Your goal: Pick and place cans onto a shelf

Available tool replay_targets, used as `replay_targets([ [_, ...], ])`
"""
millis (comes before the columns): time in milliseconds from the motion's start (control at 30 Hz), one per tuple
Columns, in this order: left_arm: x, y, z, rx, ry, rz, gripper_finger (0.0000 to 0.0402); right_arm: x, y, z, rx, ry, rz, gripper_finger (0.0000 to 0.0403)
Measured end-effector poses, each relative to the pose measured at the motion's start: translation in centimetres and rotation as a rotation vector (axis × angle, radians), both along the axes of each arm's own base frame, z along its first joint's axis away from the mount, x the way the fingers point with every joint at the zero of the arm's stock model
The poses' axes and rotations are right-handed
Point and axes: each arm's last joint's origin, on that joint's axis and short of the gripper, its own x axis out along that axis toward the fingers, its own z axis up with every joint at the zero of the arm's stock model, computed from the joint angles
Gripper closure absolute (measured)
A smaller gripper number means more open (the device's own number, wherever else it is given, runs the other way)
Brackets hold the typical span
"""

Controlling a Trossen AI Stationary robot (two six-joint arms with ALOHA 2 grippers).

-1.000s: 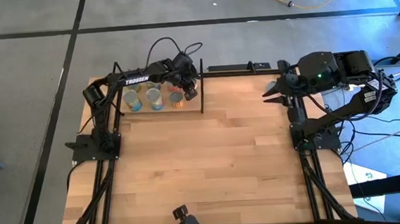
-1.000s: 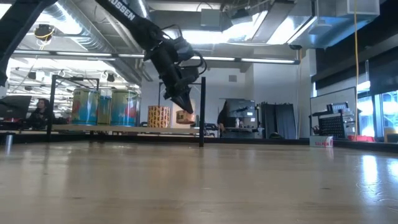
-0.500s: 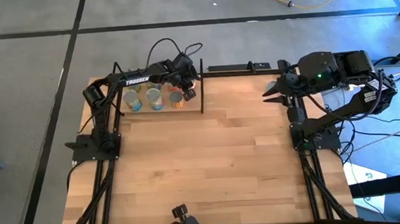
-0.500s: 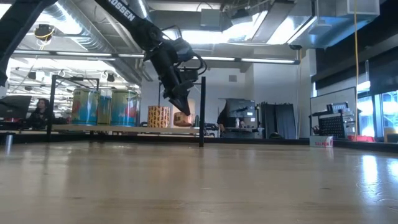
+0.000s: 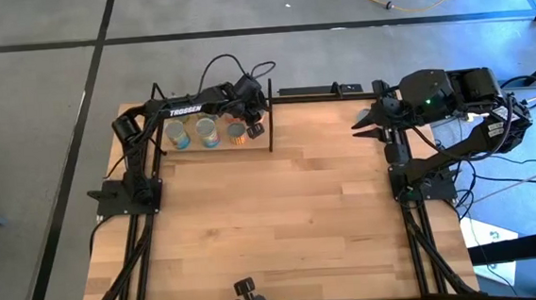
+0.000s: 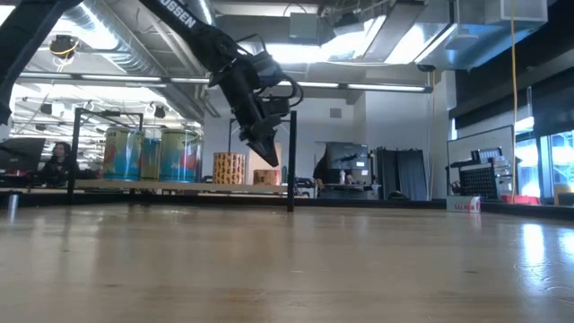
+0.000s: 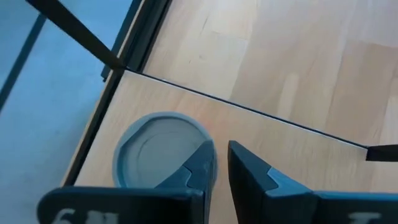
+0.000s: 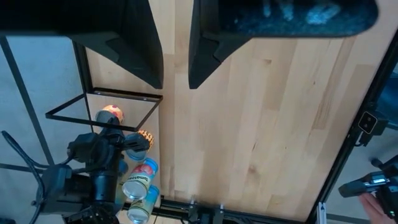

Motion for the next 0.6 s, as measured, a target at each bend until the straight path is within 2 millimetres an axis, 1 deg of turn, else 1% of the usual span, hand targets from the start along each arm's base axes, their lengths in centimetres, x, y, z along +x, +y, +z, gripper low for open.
replay_targets([
  [167, 0.2, -0.3, 0.2, 0.044, 0.034, 0.011, 0.0362, 0.0, 0.0, 0.0, -0.001, 0.000, 0.001, 0.0324],
  [267, 0.2, -0.2, 1.4, 0.067, 0.043, -0.004, 0.0361, 0.0, 0.0, 0.0, -0.004, 0.001, 0.003, 0.0324],
  [367, 0.2, -0.2, 3.6, 0.075, 0.037, 0.009, 0.0362, 0.0, 0.0, 0.0, -0.008, 0.006, -0.006, 0.0324],
  [433, 0.2, -0.1, 5.5, 0.096, 0.029, 0.024, 0.0363, -0.2, -0.1, -0.2, -0.020, 0.027, -0.033, 0.0325],
  [500, -0.1, -0.2, 7.4, 0.103, 0.040, 0.034, 0.0364, -0.3, -0.3, -0.3, -0.027, 0.040, -0.111, 0.0325],
  [600, -0.5, -0.5, 10.5, 0.113, 0.010, 0.041, 0.0364, -0.8, -0.8, -0.7, -0.056, 0.078, -0.271, 0.0325],
])
